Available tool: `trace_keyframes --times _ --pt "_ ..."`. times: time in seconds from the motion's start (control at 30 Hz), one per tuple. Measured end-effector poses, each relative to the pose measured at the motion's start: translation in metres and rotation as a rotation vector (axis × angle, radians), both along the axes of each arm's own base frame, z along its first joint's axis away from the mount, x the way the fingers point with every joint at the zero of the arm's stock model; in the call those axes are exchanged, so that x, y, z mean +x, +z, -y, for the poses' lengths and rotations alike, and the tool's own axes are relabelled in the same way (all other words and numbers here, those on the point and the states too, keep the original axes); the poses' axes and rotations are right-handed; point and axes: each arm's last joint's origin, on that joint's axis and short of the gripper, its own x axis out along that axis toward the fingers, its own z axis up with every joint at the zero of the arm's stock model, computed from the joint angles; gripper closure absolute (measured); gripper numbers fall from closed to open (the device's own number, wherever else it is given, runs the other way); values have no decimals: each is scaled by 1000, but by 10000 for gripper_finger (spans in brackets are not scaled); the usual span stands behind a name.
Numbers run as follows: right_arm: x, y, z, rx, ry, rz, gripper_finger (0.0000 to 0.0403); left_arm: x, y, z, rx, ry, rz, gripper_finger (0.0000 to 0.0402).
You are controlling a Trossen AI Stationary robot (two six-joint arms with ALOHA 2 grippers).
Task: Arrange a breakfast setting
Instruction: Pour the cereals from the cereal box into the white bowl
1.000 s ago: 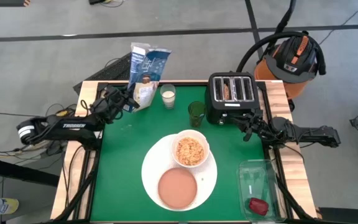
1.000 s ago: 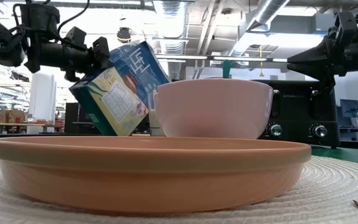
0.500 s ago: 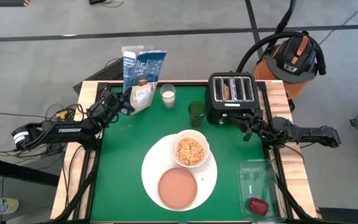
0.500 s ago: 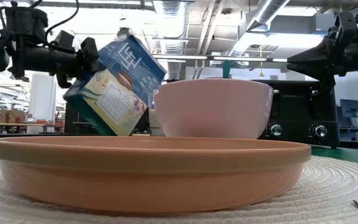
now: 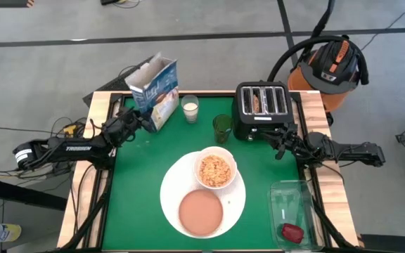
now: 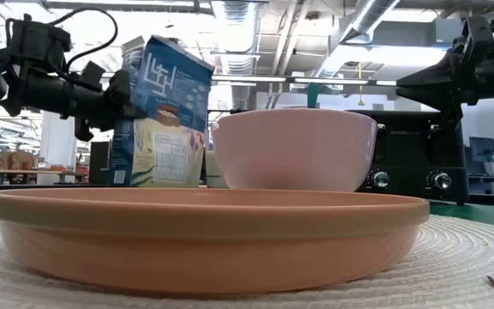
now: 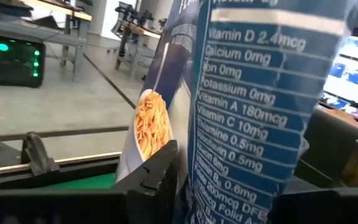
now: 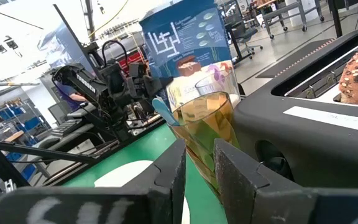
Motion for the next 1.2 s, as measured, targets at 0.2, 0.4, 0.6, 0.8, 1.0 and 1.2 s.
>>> trace_keyframes --times 0.2,0.4,0.6,0.8,1.0,1.2 --pt "0 0 0 0 0 0 296 2 2 1 -15 -67 37 281" --pt "0 0 0 0 0 0 296 2 -4 4 -113 -98 34 248" --pt "0 0 0 0 0 0 296 -1 -4 5 -117 -63 -4 204" --pt "0 0 0 0 -1 0 296 -6 -4 8 -134 -69 -34 153" --pt "0 0 0 0 -1 0 296 -14 -6 15 -189 -123 -56 118" --pt "0 0 0 0 0 0 296 -22 0 22 -173 -175 -25 113"
